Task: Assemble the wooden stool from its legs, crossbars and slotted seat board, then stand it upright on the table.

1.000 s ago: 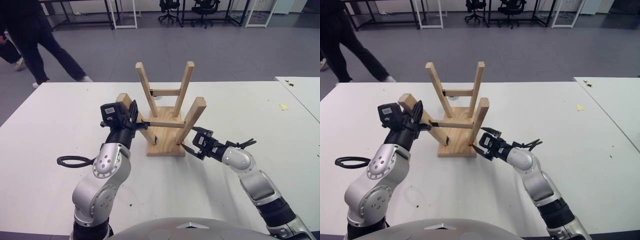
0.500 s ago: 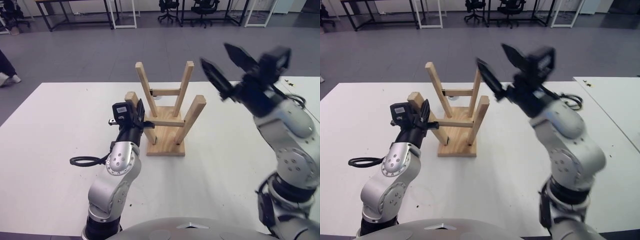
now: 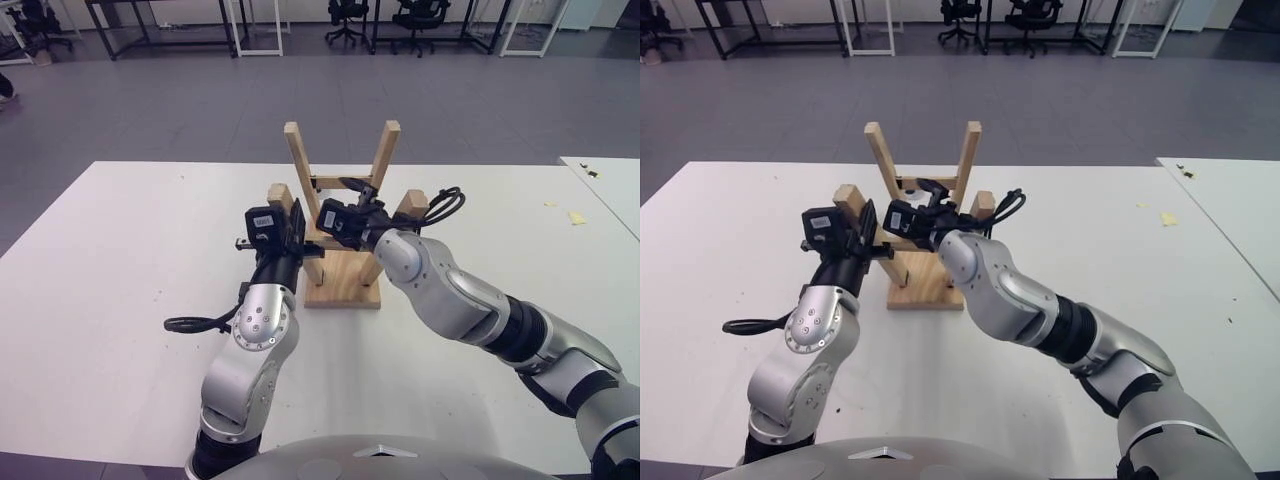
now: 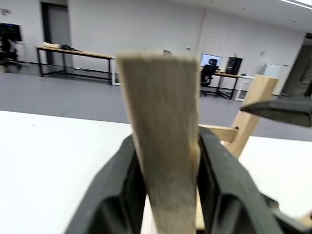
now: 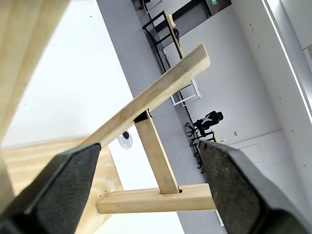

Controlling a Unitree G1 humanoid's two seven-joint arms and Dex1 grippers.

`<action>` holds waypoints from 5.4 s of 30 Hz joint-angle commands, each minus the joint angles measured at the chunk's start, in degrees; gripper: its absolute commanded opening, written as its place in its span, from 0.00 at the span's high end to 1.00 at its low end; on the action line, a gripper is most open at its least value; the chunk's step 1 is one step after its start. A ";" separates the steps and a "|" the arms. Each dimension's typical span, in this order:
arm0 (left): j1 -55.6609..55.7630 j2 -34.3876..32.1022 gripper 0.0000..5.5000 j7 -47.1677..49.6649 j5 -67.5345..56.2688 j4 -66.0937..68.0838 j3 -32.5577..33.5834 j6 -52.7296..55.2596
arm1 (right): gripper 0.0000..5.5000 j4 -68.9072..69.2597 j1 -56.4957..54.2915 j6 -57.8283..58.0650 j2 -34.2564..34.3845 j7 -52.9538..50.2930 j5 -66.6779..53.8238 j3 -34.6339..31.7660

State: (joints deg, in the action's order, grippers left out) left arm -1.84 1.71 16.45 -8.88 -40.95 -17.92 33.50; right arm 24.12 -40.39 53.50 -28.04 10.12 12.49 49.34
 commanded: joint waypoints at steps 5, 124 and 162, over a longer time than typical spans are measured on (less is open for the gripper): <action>22.74 -16.68 0.47 -15.70 -5.18 -4.60 22.57 -1.24 | 0.32 -0.19 -2.13 -4.26 2.99 0.87 5.31 -10.78; 2.33 -54.64 0.37 -81.62 -10.37 14.27 13.71 -5.18 | 0.58 6.87 46.37 -23.01 -23.81 48.21 -33.72 -45.72; 70.04 -56.95 0.76 -104.92 -74.28 71.97 -8.52 58.99 | 0.76 -61.70 -40.83 39.00 -27.22 76.78 -118.89 -5.52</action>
State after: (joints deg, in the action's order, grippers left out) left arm 61.15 -58.75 -80.33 -71.96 30.86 -19.27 92.03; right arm -35.05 -70.40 91.23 -60.57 76.53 -86.09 37.43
